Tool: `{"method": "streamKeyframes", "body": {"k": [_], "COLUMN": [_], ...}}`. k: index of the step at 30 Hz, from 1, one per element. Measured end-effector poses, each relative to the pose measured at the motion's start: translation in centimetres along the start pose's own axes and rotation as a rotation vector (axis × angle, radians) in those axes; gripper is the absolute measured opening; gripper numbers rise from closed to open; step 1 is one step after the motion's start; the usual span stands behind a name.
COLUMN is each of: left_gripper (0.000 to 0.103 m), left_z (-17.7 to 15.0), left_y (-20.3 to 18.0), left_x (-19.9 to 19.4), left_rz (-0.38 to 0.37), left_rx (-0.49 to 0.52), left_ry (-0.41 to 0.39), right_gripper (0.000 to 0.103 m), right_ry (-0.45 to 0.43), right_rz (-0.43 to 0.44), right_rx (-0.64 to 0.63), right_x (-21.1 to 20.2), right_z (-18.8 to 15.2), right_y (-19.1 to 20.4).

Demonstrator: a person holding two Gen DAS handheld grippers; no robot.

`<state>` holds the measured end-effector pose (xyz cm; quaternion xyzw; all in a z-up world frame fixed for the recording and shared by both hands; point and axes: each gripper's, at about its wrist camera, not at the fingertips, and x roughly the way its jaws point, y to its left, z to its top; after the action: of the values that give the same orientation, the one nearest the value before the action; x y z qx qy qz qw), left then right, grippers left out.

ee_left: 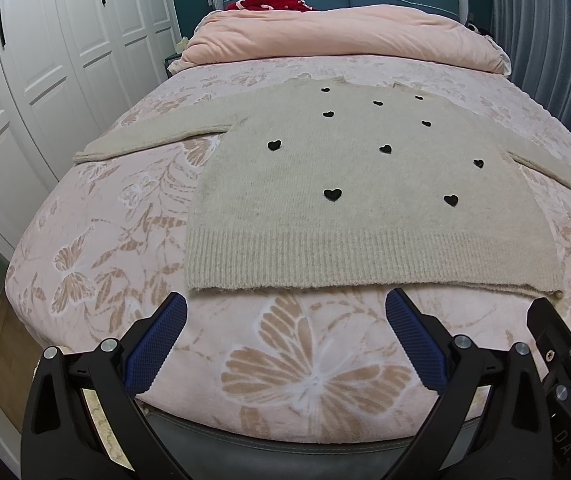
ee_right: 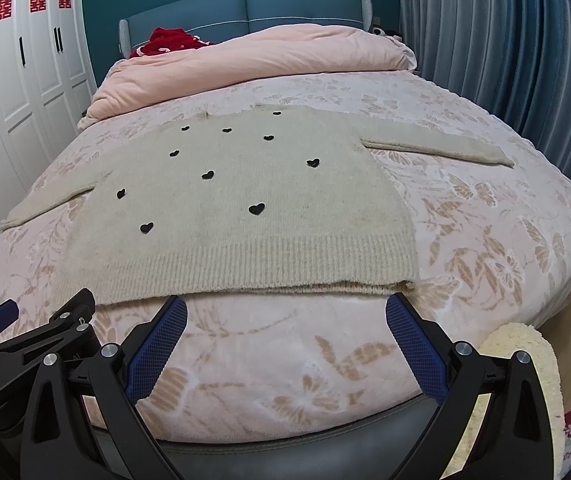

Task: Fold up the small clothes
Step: 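Grasp a sweater sleeve cuff with the right gripper and fold it across the body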

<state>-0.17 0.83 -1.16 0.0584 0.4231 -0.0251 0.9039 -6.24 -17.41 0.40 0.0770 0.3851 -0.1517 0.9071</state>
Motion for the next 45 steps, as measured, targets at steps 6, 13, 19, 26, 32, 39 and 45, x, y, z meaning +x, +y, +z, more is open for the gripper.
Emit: {"method": "streamKeyframes", "body": {"k": [6, 13, 19, 26, 32, 39, 45], "left_gripper": [0.098, 0.098, 0.098, 0.098, 0.098, 0.098, 0.098], "left_z": [0.5, 4.3, 7.5, 9.4, 10.3, 12.6, 16.3], "left_y": [-0.4, 1.5, 2.4, 2.1, 1.4, 1.7, 2.6], "left_x": [1.3, 2.9, 5.3, 8.8, 11.5, 12.3, 12.8], "left_rz": [0.003, -0.049, -0.083, -0.069, -0.076, -0.125, -0.227], "left_rx": [0.011, -0.072, -0.140, -0.193, -0.196, -0.220, -0.315], "left_ry": [0.023, 0.006, -0.005, 0.030, 0.069, 0.016, -0.036], "right_gripper": [0.098, 0.098, 0.098, 0.093, 0.057, 0.011, 0.033], "right_ry": [0.056, 0.089, 0.062, 0.010, -0.013, -0.203, -0.085], "right_rz": [0.040, 0.152, 0.084, -0.019, -0.025, 0.337, 0.807], "right_rx": [-0.021, 0.188, 0.501, 0.834, 0.956, 0.647, 0.123], "right_x": [1.9, 7.3, 17.0, 25.8, 29.8, 26.9, 24.4], "right_z": [0.8, 7.8, 15.6, 19.5, 20.8, 31.0, 35.4], "right_y": [0.3, -8.7, -24.5, -38.9, -43.5, -32.7, -8.0]}}
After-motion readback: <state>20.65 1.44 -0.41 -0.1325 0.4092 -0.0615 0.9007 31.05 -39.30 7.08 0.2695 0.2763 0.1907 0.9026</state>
